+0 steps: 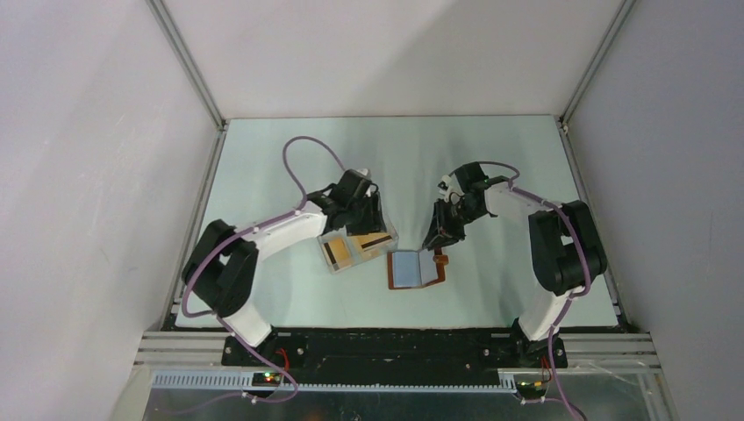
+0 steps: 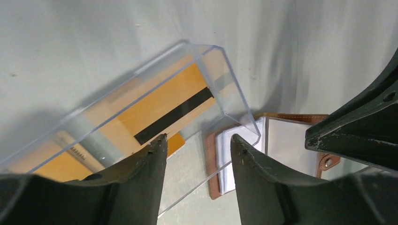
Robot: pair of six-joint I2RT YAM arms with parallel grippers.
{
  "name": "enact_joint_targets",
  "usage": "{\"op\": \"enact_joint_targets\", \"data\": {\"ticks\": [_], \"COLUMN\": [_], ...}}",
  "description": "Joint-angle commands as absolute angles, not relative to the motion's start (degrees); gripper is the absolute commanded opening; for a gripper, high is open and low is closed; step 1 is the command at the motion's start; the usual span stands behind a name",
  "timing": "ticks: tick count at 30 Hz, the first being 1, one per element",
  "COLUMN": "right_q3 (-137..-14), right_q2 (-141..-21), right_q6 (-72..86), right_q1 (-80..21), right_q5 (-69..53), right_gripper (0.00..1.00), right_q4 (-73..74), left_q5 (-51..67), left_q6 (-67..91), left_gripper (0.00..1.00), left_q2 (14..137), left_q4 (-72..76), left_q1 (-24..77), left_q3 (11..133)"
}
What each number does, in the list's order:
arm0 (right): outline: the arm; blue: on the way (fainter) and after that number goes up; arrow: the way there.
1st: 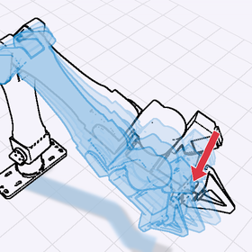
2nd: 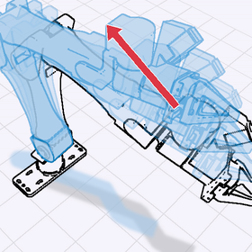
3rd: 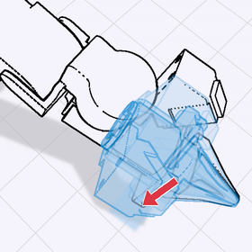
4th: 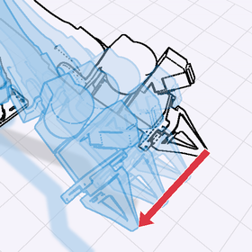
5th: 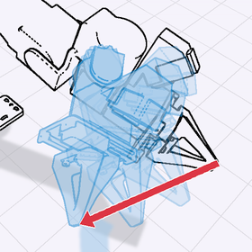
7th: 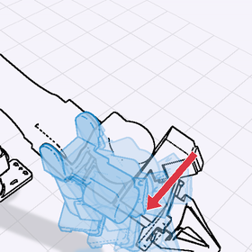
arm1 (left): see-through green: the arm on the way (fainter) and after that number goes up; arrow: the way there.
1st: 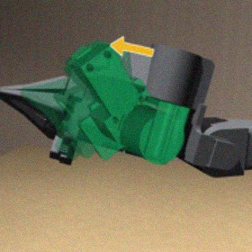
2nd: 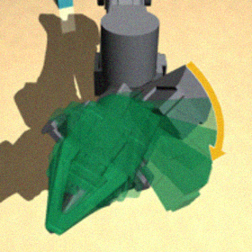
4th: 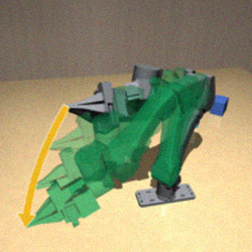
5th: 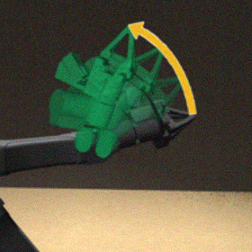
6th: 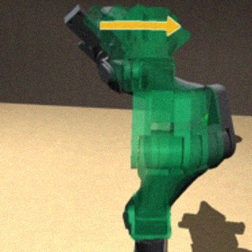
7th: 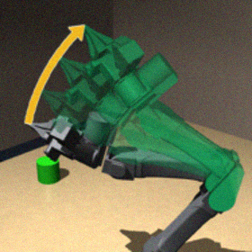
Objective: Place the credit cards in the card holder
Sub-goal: Pick up the credit card from the storage box.
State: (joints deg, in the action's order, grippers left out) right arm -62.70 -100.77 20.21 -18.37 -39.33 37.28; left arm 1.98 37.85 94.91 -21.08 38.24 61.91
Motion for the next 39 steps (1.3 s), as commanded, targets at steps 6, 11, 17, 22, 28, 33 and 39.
{"op": "enact_joint_targets", "data": {"ticks": [6, 11, 17, 22, 28, 33, 39], "right_q3": [-62.99, -62.99, -62.98, -63.21, -64.12, -64.02, -62.54], "right_q2": [-99.11, -98.27, -96.45, -95.45, -93.82, -94.26, -94.19], "right_q6": [23.82, 25.52, 29.48, 31.58, 33.01, 34.1, 36.76], "right_q1": [-19.37, -20.24, -21.68, -22.56, -24.07, -25.5, -25.93], "right_q5": [-43.74, -43.62, -43.49, -44.21, -42.08, -39.42, -37.72], "right_gripper": [0.37, 0.47, 0.55, 0.57, 0.59, 0.63, 0.7], "right_q4": [32.13, 30.52, 26.6, 24.58, 25.06, 25.82, 22.17], "left_q5": [0.98, -2.0, -2.17, -2.19, -2.2, -2.01, -1.33], "left_q6": [51.55, 54.31, 54.99, 55.25, 55.5, 55.94, 56.27], "left_gripper": [0.57, 0.55, 0.51, 0.49, 0.47, 0.47, 0.48], "left_q2": [88.42, 87.76, 90.06, 91.34, 91.16, 90.67, 91.56], "left_q4": [-20.89, -20.62, -19.45, -18.91, -17.95, -17.1, -16.15], "left_q1": [33.66, 32.88, 32.9, 32.86, 32.86, 32.82, 32.85], "left_q3": [54.1, 51.89, 52.23, 52.73, 52.95, 53.14, 53.07]}}
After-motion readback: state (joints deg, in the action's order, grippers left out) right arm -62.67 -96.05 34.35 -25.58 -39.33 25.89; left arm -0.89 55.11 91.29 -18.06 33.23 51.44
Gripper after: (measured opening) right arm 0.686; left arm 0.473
